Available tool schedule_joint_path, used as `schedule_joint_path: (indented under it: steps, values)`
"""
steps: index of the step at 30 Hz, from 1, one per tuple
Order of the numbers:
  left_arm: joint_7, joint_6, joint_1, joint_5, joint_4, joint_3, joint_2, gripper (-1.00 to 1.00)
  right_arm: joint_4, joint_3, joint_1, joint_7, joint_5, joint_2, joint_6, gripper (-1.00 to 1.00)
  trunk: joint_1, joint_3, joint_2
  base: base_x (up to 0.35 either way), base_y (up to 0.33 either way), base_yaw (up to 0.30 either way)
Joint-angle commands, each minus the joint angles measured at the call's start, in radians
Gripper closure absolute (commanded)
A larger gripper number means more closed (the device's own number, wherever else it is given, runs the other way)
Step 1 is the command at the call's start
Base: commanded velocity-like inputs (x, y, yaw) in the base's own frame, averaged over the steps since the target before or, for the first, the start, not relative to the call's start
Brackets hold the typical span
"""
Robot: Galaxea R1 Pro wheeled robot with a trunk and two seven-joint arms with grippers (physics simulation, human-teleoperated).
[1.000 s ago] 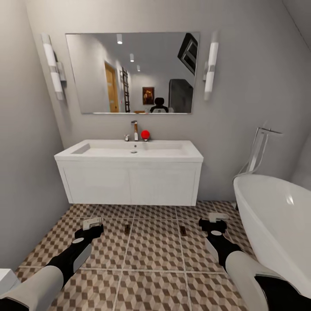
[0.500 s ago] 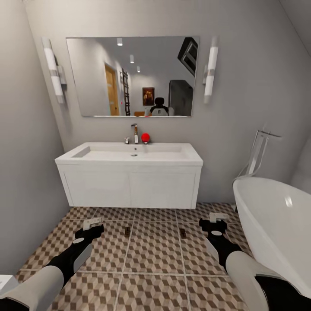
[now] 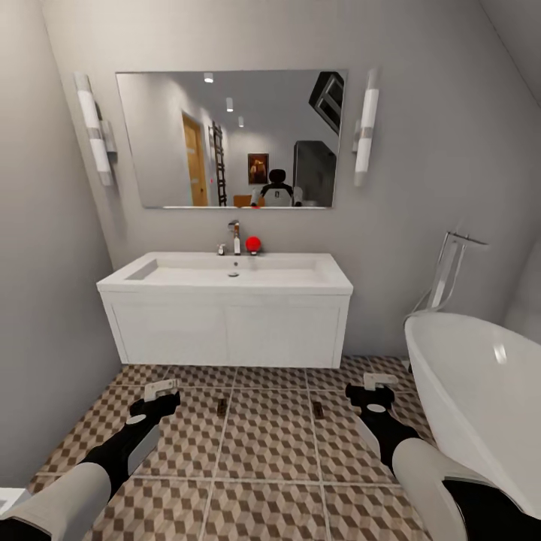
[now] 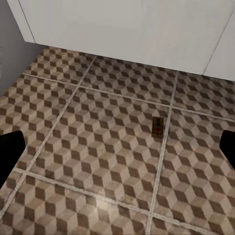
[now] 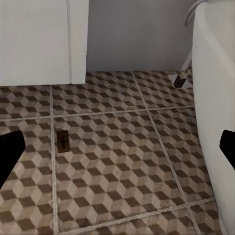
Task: Take the four mousetraps from the cabinet in the bathroom and place them on the bathroom floor. Make sure all four end up on the same floor surface, and ensure that at least two of them are either under or directly next to the same bathroom sink.
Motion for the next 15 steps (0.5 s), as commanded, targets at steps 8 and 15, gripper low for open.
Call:
schedule_joint_path:
  steps: [8,15]
  values:
    - [0.002,-0.004,0.000,0.012,0.081,-0.008,-0.003,-1.00,0.073,-0.009,0.004,-0.002,0.011,-0.002,-0.004,-1.00,-0.031,0.024,0.056,0.000,0.000,0.000]
    - [-0.008,-0.007,0.001,0.008,0.246,-0.007,-0.016,-1.00,0.172,-0.008,0.007,-0.001,0.023,-0.024,-0.006,-1.00,-0.058,0.046,0.105,0.000,0.000,0.000]
